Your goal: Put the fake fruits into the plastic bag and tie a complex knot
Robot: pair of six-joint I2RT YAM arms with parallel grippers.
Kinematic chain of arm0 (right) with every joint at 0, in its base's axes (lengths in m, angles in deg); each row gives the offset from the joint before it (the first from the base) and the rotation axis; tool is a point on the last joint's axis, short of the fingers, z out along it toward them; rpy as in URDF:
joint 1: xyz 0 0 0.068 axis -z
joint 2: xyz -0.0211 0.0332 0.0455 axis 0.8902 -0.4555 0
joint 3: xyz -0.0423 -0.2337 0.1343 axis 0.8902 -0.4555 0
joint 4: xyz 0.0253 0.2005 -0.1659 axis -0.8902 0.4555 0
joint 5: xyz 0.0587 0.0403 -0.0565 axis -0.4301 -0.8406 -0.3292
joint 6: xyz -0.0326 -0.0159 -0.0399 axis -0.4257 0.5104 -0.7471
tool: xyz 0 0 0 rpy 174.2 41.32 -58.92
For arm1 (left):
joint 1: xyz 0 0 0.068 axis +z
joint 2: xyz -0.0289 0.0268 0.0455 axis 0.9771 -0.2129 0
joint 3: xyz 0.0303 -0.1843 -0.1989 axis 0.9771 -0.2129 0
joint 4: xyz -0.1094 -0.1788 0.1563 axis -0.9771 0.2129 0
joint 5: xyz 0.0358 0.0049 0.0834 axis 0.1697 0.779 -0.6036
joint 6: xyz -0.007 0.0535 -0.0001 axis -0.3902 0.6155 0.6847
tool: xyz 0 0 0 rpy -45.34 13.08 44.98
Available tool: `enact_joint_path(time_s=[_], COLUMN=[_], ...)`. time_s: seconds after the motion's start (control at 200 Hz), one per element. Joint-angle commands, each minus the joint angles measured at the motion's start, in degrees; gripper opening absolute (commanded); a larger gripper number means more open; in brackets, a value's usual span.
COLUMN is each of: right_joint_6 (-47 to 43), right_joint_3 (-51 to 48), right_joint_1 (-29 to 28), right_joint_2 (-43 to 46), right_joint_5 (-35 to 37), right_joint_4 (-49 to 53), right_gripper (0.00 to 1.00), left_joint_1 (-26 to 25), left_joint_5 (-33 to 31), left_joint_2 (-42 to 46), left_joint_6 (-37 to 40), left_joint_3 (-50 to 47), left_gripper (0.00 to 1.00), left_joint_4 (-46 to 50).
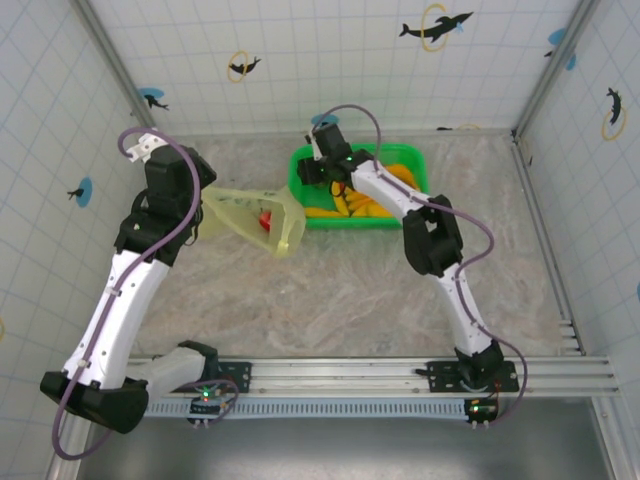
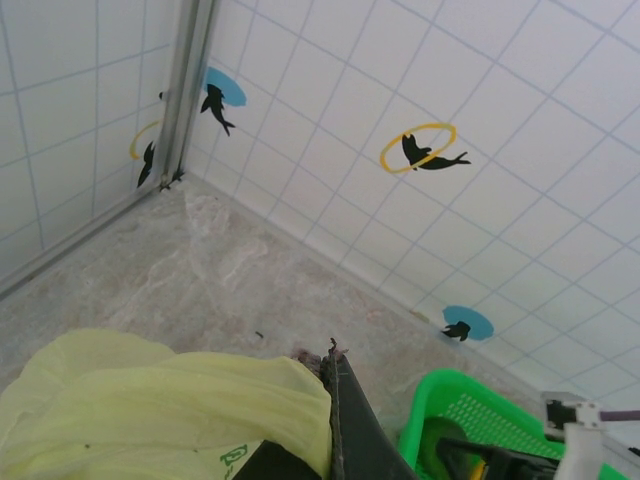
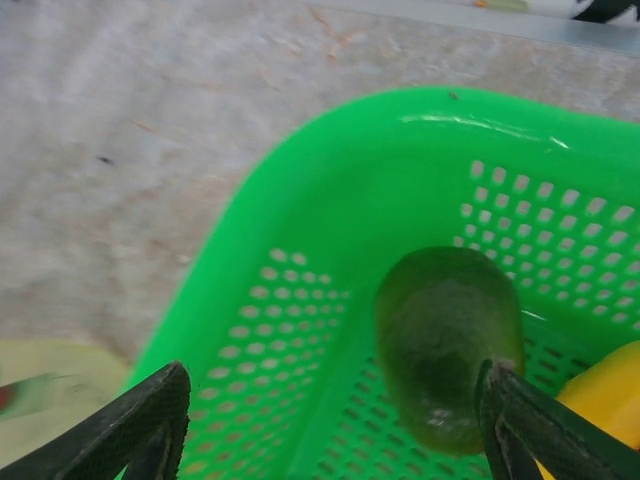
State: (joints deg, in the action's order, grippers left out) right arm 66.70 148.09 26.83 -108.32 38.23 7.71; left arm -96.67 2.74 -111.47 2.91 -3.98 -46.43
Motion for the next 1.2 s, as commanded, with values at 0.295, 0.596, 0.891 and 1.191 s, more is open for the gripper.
enact_joint_path(time_s=[0.295,0.596,0.891,1.191], right_joint_6=[-6.99,-5.92,-7.32,-8.28], right_joint_3=[6.64,3.49,-9.74,-30.38], right_joint_1=[0.13,0.13,0.13,-1.42], right_joint_2=[-10.38,-6.86,10.71,34.90], right_joint_5=[6.18,5.74,5.81,0.92], right_joint_4=[2.76,-1.77,-4.80,-13.23], right_gripper=[0.84,0.57,0.57,0.57], left_joint_1=[0.48,0.42,0.42,0.43], left_joint_5=[2.91,4.79,7.62,13.39], left_joint_2=[0.12,0.29,1.24,1.00], left_joint_6=[0.16,0.15,0.02,-0.47], left_joint_3=[-1.26,-1.94,-2.45,-2.25], left_gripper=[0.00,0.00,0.00,0.00], left_joint_4=[-1.80,-2.37,-2.97,-3.31])
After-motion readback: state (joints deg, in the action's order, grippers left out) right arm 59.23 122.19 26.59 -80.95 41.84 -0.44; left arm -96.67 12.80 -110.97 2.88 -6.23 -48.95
